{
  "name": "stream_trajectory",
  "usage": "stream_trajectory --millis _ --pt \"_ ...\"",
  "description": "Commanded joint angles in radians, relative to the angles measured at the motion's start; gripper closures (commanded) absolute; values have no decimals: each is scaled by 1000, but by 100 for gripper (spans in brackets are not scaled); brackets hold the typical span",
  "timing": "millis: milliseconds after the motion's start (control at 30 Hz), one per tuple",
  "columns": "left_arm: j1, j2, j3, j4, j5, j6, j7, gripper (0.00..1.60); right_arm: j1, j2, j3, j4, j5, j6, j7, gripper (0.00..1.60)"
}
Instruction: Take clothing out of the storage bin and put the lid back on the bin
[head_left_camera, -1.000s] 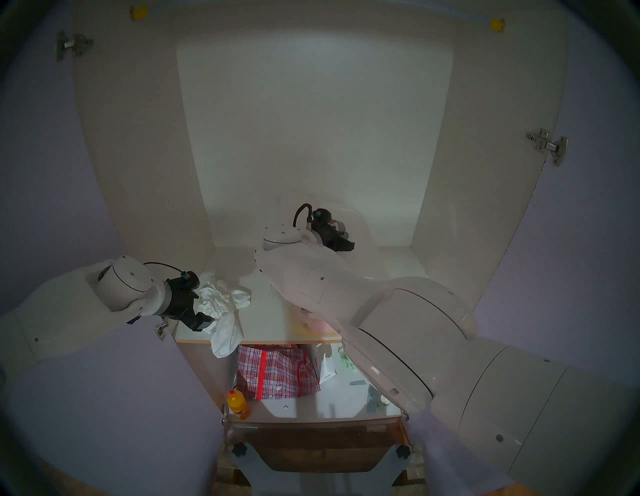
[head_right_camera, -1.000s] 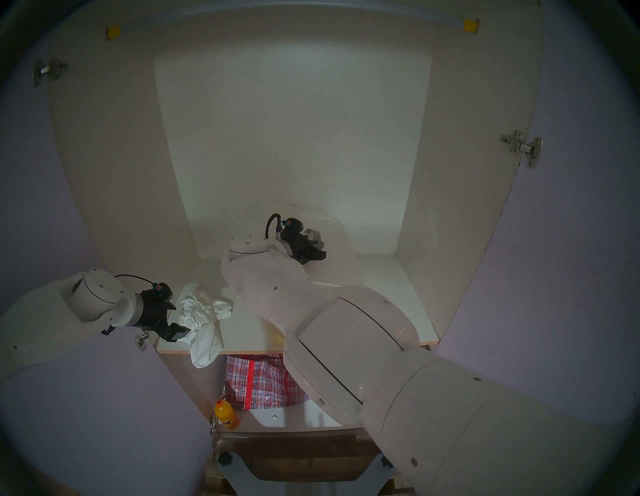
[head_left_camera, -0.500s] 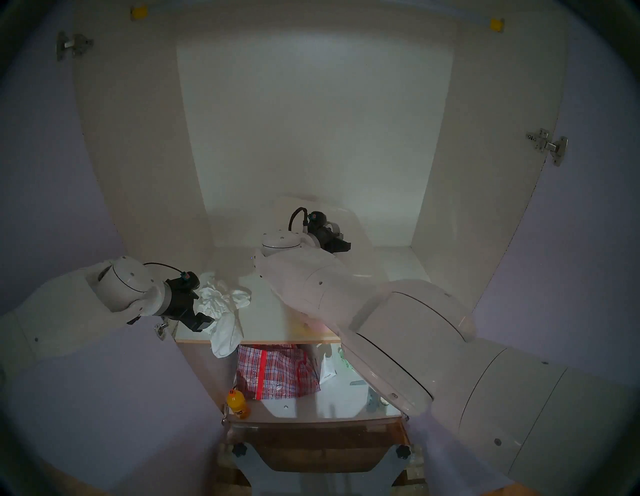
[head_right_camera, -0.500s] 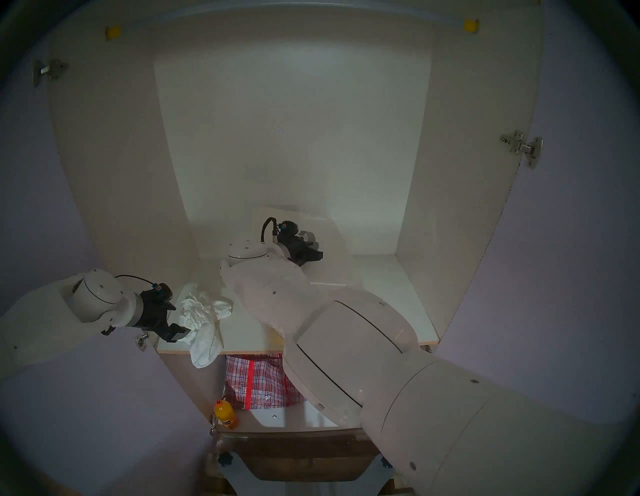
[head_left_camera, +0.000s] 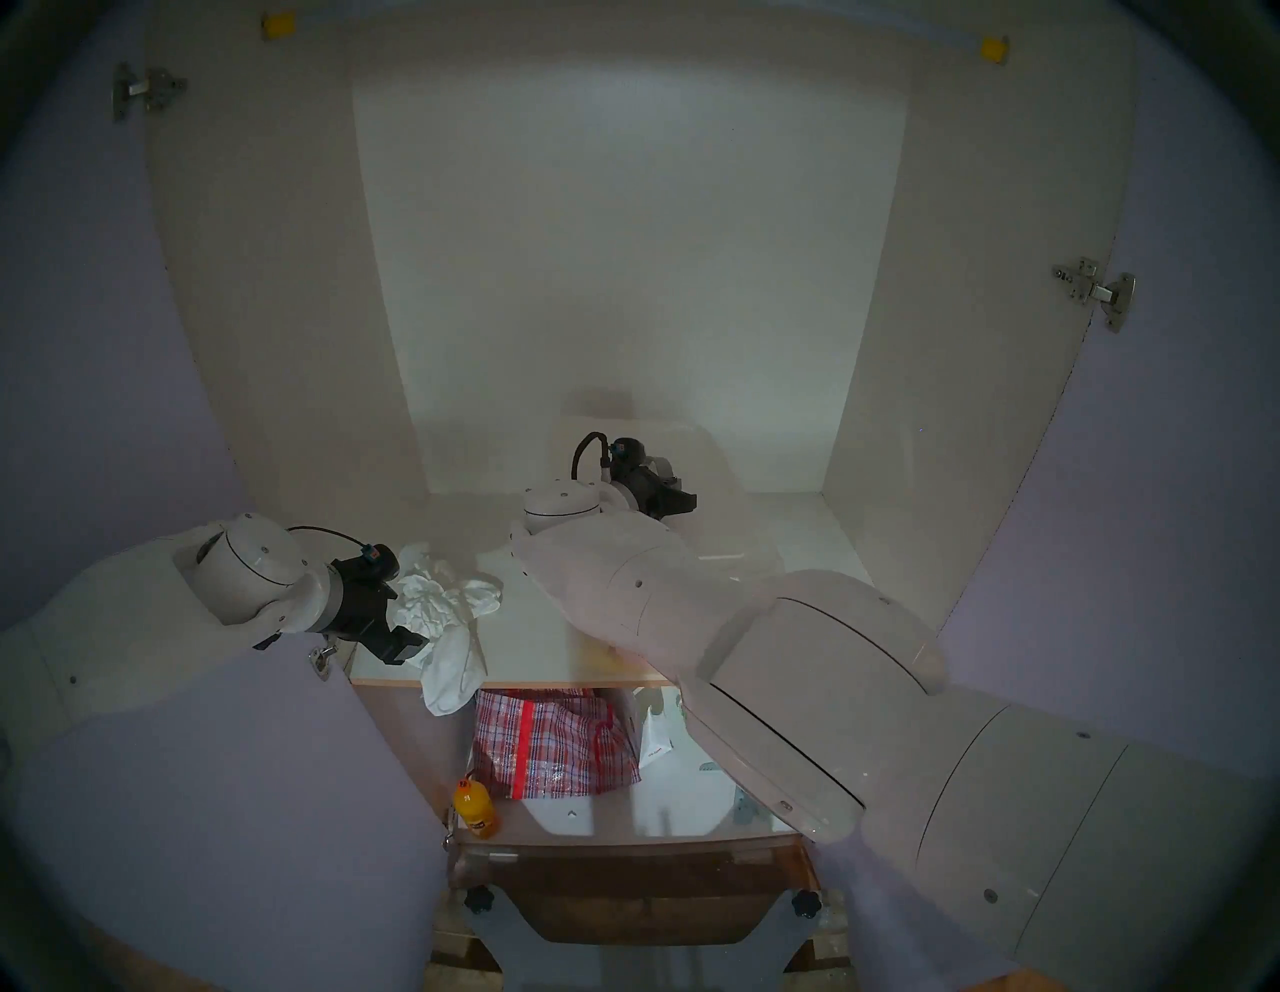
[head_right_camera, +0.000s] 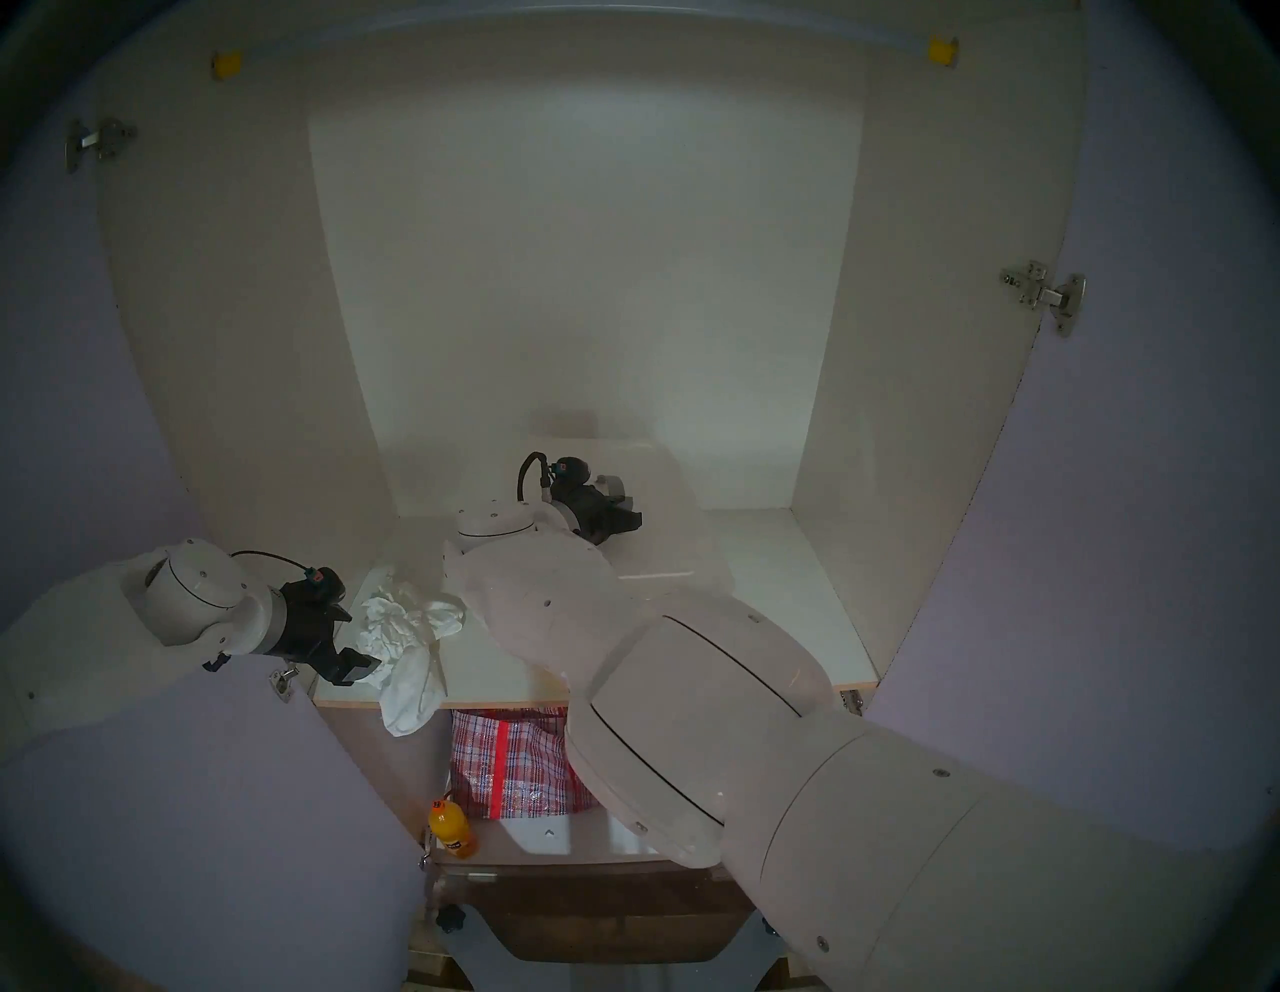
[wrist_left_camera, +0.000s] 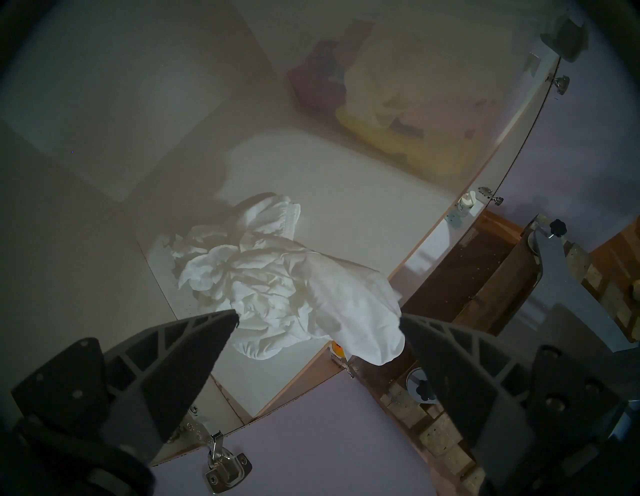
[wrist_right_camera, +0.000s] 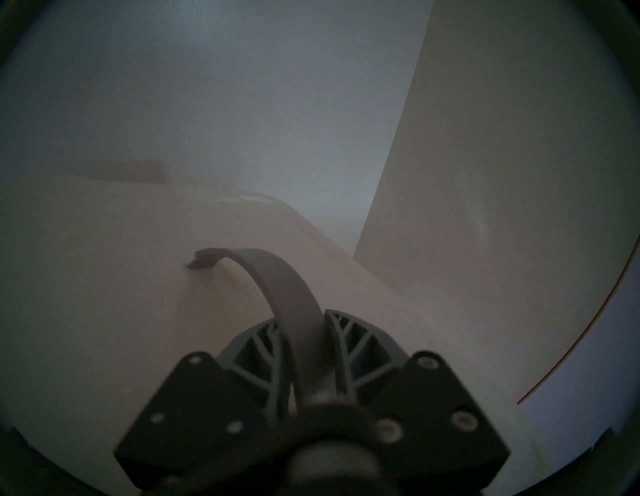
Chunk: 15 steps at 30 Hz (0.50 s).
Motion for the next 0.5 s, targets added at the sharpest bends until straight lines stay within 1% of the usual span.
stream_trajectory --millis 0,233,467 --pt "-21 2 -17 -6 0 -5 1 0 21 -11 -29 -6 -19 12 21 0" --pt "-22 2 -18 -6 0 -5 1 0 25 -11 -51 -6 -19 21 50 0" --pt "-24 3 -20 -8 -1 -5 0 0 51 -11 -39 2 2 22 91 0"
